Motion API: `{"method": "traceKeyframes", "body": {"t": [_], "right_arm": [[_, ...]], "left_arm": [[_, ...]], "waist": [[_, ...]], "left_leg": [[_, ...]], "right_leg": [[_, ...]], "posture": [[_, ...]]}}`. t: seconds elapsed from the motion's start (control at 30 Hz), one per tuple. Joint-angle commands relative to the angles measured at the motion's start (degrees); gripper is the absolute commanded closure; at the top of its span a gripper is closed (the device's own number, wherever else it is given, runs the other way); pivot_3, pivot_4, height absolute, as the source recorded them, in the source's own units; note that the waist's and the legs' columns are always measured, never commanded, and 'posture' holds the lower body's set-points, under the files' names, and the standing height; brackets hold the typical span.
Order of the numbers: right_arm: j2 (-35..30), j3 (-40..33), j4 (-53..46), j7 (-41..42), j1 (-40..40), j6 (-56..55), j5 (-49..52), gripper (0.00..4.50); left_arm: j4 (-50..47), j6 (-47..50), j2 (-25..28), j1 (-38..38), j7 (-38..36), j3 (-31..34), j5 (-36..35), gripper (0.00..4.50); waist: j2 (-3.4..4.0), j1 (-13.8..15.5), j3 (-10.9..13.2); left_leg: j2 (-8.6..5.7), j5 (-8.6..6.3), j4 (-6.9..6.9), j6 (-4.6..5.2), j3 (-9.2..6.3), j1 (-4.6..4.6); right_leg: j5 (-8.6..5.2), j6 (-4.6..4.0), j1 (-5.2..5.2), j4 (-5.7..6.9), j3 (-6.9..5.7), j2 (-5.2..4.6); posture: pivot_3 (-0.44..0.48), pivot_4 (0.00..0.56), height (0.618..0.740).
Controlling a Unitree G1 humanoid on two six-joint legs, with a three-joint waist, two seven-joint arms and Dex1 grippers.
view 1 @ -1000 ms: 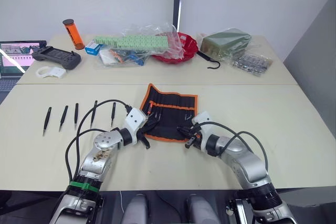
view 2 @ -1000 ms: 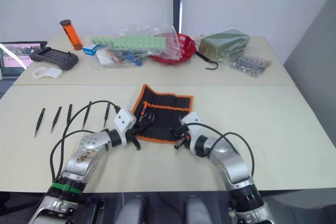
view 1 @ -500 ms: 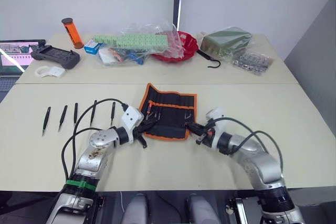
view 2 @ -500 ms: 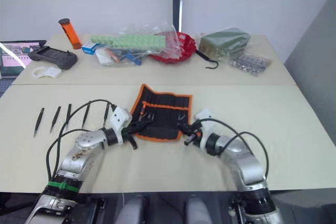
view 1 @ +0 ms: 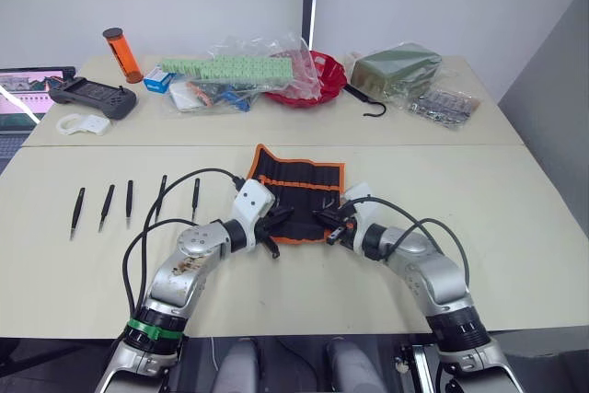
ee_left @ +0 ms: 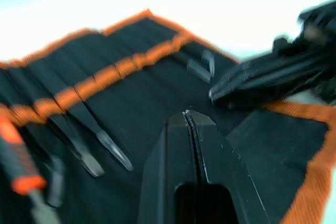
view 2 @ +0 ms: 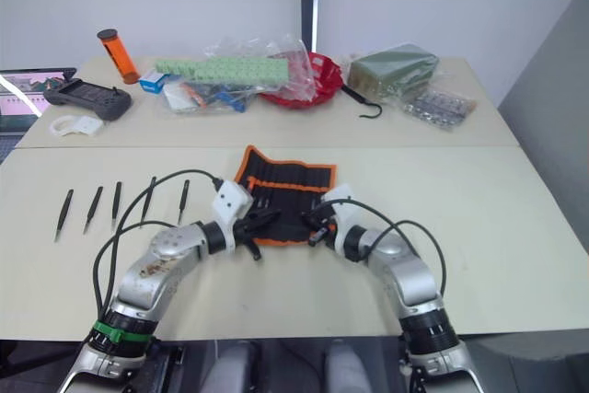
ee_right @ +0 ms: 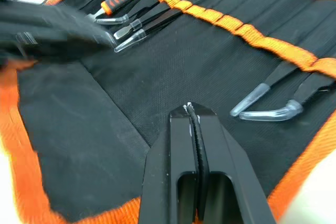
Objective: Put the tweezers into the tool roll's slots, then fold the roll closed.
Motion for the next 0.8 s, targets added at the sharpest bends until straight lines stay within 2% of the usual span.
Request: {"method": "traceKeyframes", "body": {"t": [0.03, 0.37, 0.6, 0.8], "right_arm": [[0.47, 1.11, 0.40, 0.01, 0.66, -1.77, -1.58, 4.47], [-2.66, 1.41, -0.09, 1.97, 3.67, -1.23, -2.95, 4.47], [-3.41, 2.12, -1.47, 4.01, 4.61, 0.89, -1.56, 4.47], [-3.31, 2.18, -3.61, 4.52, 6.34, 1.44, -1.08, 4.47]], "left_arm": [[0.59, -0.32, -0.03, 1.33, 3.59, 0.53, 2.72, 4.50], [4.40, -5.45, 3.62, 3.91, 6.67, 0.70, 8.63, 4.50], [9.20, -8.92, 2.82, 1.74, 7.10, 1.17, 8.63, 4.50], [12.78, -11.92, 4.60, 0.33, 5.70, 3.40, 7.31, 4.50]], "waist": [[0.00, 0.08, 0.00], [0.01, -0.10, -0.02], [0.01, 0.00, -0.04], [0.00, -0.24, -0.07]], "left_leg": [[0.00, 0.00, 0.00, 0.00, -0.01, 0.00], [0.02, 0.00, -0.10, 0.00, 0.05, 0.35], [0.01, -0.01, -0.14, -0.01, 0.04, 0.85], [0.03, -0.01, -0.16, -0.01, 0.05, 1.11]], "right_leg": [[0.00, 0.00, 0.00, 0.00, -0.01, 0.00], [-0.01, 0.01, 0.21, -0.01, 0.04, 0.00], [-0.13, 0.19, 0.81, -0.14, 0.02, 0.00], [-0.26, 0.39, 1.03, -0.15, 0.03, 0.02]], "posture": [[0.000, 0.150, 0.740], [0.000, 0.150, 0.740], [0.000, 0.150, 0.740], [0.000, 0.150, 0.740]]}}
